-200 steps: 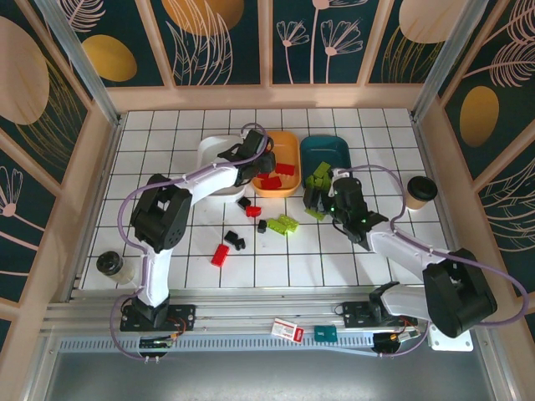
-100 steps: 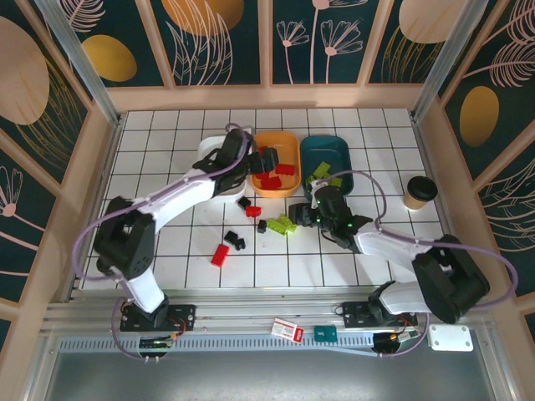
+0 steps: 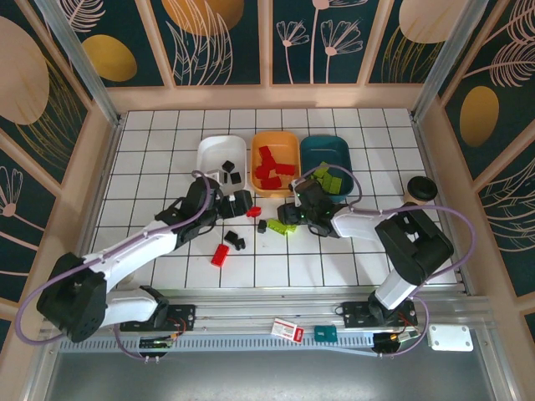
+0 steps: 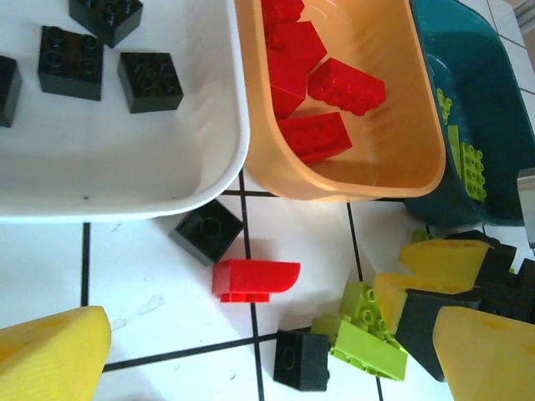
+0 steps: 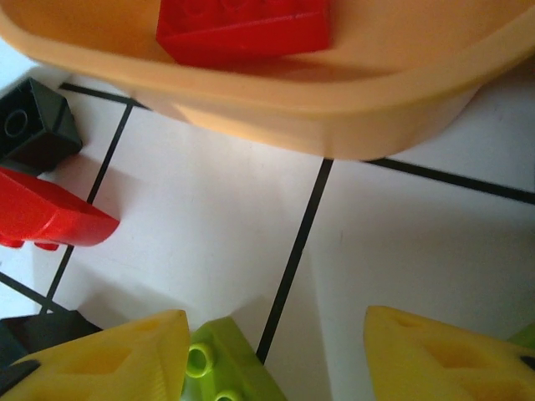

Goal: Sort the legos into containers by color
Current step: Move the lego to the bottom-center of the table, then pick up the lego from the bottom-center of the table.

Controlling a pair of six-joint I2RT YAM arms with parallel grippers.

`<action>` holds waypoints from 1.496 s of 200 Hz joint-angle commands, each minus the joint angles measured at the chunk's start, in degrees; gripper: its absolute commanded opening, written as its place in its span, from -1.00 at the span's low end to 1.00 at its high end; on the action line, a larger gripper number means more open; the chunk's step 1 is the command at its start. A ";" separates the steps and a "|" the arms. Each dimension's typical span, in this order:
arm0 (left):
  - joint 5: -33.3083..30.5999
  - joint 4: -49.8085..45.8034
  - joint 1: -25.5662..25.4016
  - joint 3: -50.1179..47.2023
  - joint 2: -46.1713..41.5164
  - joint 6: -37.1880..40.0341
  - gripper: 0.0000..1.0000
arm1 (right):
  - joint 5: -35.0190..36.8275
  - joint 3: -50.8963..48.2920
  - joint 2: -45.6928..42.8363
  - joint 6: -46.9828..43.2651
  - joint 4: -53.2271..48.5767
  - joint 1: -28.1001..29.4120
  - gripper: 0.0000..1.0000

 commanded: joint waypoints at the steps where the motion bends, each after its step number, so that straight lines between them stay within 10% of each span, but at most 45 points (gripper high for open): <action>1: -1.37 -0.78 0.19 -1.85 -3.15 -0.61 0.97 | 2.99 1.27 0.54 -1.40 -1.19 3.02 0.22; 133: -2.53 -2.17 0.22 -3.72 -5.31 -0.14 0.97 | 11.17 2.25 -6.82 -4.03 -8.50 13.91 0.16; 299: -3.72 -2.96 0.20 -3.45 -3.77 0.24 0.97 | 15.41 8.73 5.87 -9.89 -18.31 23.51 -0.07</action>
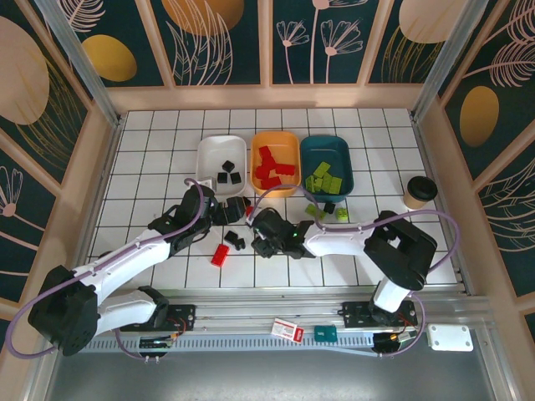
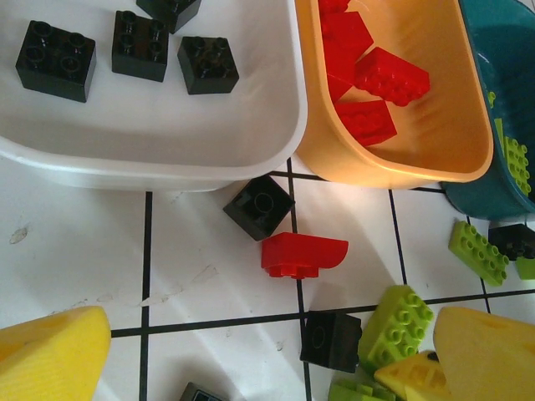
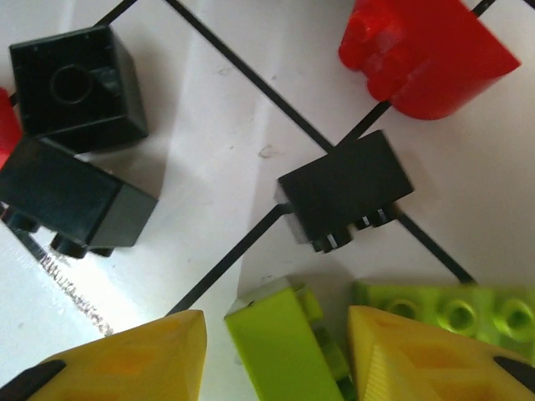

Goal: Sort the legos into containers by color
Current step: Pick up the lego from the bottom-center of the table, then place the lego in the container.

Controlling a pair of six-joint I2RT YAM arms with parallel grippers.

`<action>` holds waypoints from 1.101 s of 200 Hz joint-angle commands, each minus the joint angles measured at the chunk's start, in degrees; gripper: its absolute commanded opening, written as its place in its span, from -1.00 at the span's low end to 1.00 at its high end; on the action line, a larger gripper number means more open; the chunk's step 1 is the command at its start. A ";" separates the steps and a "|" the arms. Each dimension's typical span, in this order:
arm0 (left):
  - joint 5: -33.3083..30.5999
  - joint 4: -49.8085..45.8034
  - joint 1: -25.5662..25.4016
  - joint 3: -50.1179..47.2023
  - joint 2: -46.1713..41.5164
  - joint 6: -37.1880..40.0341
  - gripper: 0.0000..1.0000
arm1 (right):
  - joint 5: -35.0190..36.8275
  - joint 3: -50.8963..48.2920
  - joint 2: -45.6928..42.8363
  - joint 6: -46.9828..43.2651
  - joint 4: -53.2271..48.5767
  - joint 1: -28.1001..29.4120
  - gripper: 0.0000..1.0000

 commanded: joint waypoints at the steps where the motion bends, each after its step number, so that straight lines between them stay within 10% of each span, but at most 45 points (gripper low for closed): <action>1: -0.26 0.08 0.23 -0.17 0.36 0.22 0.97 | 4.79 1.35 3.29 0.76 -4.76 0.83 -0.08; 77: -1.00 -0.97 0.26 -0.61 -0.58 0.17 0.97 | 7.33 -0.42 1.02 1.39 -1.66 0.85 -0.73; 142: -0.85 -0.20 0.25 -0.70 0.00 0.08 0.97 | 0.38 -7.12 -11.67 5.04 4.68 -3.21 -0.84; 220: -0.15 1.26 0.20 -1.67 1.18 -0.17 0.97 | -7.92 -10.17 -24.96 11.28 13.09 -26.97 -0.83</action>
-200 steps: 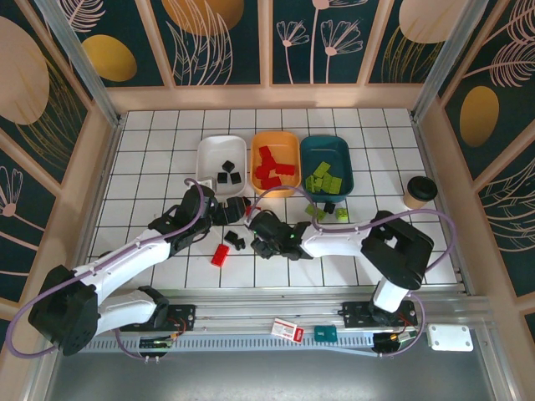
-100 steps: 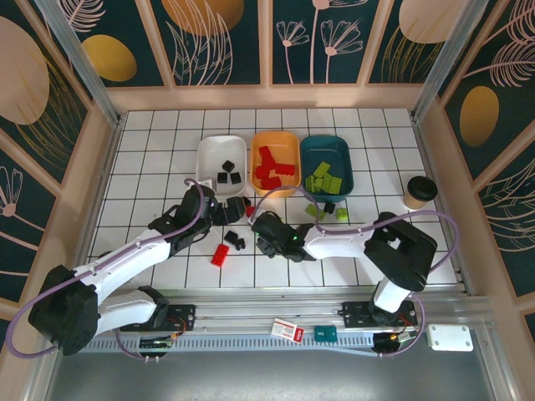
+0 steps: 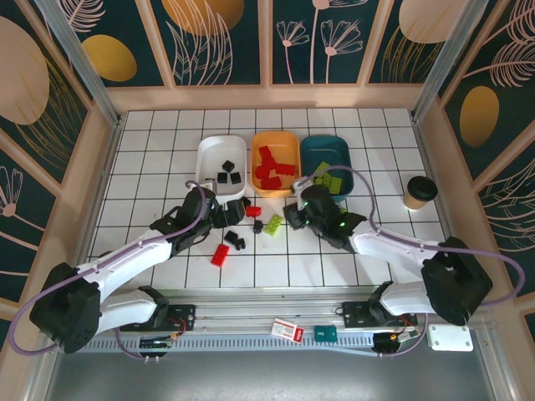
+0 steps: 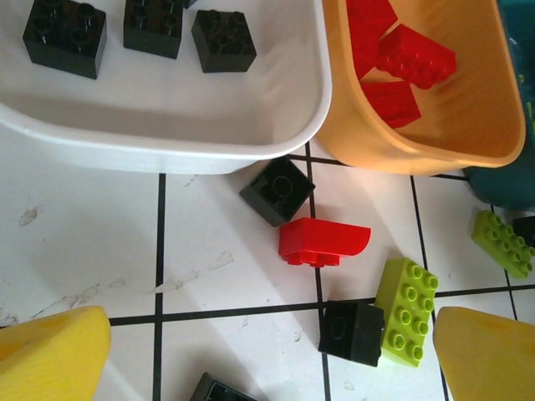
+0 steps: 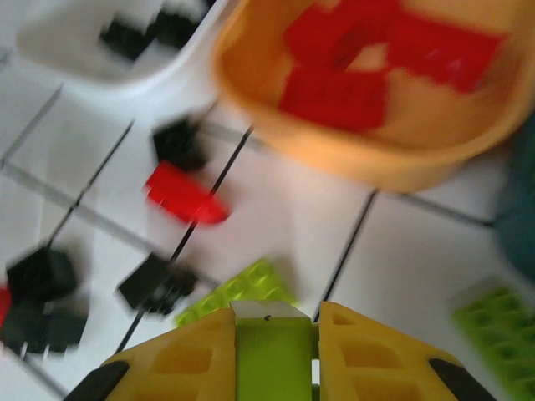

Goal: Sort the legos into containers by color
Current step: Place the lego in the container, then pick up the lego from the center of the table.

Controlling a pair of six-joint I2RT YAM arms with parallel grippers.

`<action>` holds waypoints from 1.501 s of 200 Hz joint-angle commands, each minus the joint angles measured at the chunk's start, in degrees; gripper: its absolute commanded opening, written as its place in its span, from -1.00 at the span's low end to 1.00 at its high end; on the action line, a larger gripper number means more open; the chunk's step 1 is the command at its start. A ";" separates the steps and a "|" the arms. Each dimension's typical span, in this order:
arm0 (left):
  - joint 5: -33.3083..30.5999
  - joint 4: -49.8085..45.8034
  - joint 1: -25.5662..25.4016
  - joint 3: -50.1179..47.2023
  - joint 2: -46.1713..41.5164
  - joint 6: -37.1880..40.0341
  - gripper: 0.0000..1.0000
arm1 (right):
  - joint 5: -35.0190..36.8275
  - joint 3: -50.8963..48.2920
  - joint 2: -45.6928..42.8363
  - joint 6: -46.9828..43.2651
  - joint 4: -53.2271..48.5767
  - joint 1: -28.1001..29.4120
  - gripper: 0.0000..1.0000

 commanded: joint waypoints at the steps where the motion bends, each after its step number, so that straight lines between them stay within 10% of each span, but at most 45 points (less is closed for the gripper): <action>1: 0.03 1.24 0.23 -0.51 0.16 -0.16 0.98 | -1.80 0.54 -2.20 3.32 5.43 -7.40 -0.83; 85: 0.09 0.54 0.24 -1.10 -1.66 0.31 0.98 | 8.24 18.53 21.48 2.73 4.30 -20.52 -0.76; 117: 3.01 1.06 0.24 0.18 -0.04 2.51 0.83 | 9.70 23.31 26.30 2.99 2.09 -20.76 0.12; 219: -10.03 -12.82 -17.10 26.58 25.63 14.51 0.55 | 9.65 2.14 5.23 10.94 9.76 -19.54 0.25; 300: -13.10 -15.75 -19.75 36.91 42.43 17.31 0.24 | 8.62 -7.36 -8.85 12.88 8.85 -19.50 0.27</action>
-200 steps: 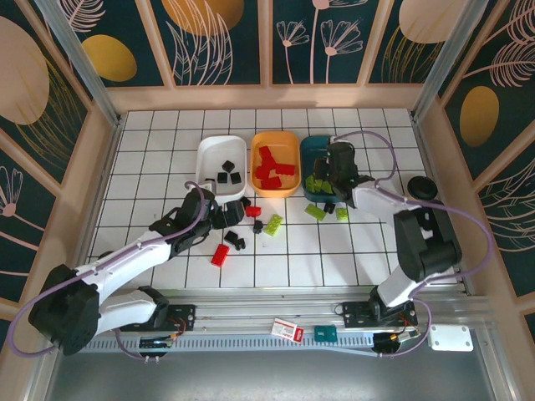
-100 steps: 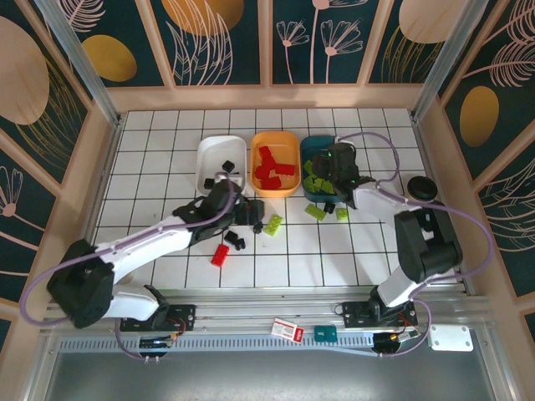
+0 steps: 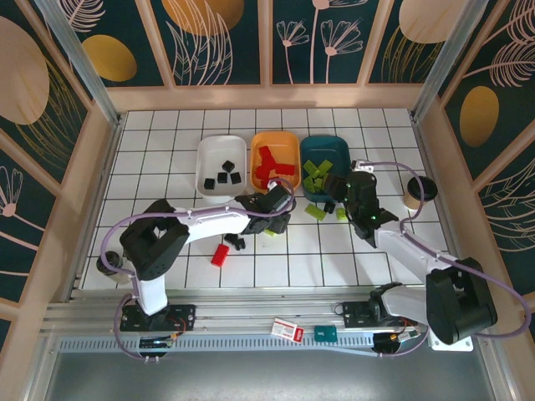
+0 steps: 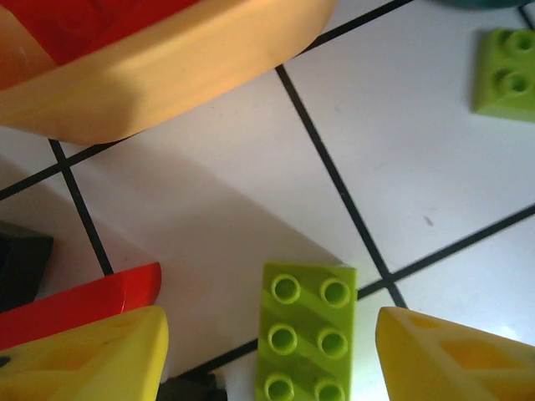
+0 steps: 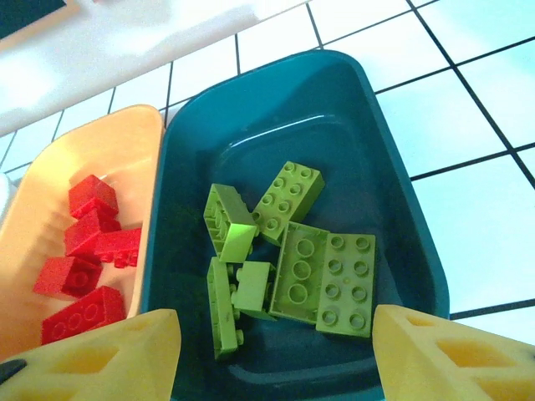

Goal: Sort the legos into containers by color
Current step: Pick up the lego from the center of the table, then place the lego in the container.

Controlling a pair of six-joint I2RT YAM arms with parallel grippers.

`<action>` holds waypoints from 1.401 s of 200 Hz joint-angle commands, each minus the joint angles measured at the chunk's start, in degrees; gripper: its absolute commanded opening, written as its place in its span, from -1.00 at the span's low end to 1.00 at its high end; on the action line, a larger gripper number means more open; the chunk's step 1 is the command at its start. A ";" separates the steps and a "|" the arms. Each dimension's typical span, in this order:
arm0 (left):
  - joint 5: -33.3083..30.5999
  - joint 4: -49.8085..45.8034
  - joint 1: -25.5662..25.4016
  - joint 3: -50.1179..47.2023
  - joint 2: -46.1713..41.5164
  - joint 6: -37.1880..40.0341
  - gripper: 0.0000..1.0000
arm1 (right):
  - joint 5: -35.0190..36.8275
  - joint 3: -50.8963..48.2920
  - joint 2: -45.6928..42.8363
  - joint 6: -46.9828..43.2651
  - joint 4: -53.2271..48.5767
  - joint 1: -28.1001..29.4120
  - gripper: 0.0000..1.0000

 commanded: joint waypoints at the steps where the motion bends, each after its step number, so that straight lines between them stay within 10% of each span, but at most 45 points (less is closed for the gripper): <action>1: -1.78 -2.38 -1.05 3.72 2.84 1.65 0.24 | 0.15 -1.48 -2.82 1.46 1.03 0.44 0.27; 162: 2.14 5.67 -2.26 -0.43 -4.00 -2.25 -0.51 | 1.06 -4.92 -6.21 3.32 1.07 0.48 0.28; 280: 14.60 12.70 6.57 38.40 19.25 -3.75 -0.57 | 1.35 -10.00 -11.21 5.80 -1.09 1.24 0.28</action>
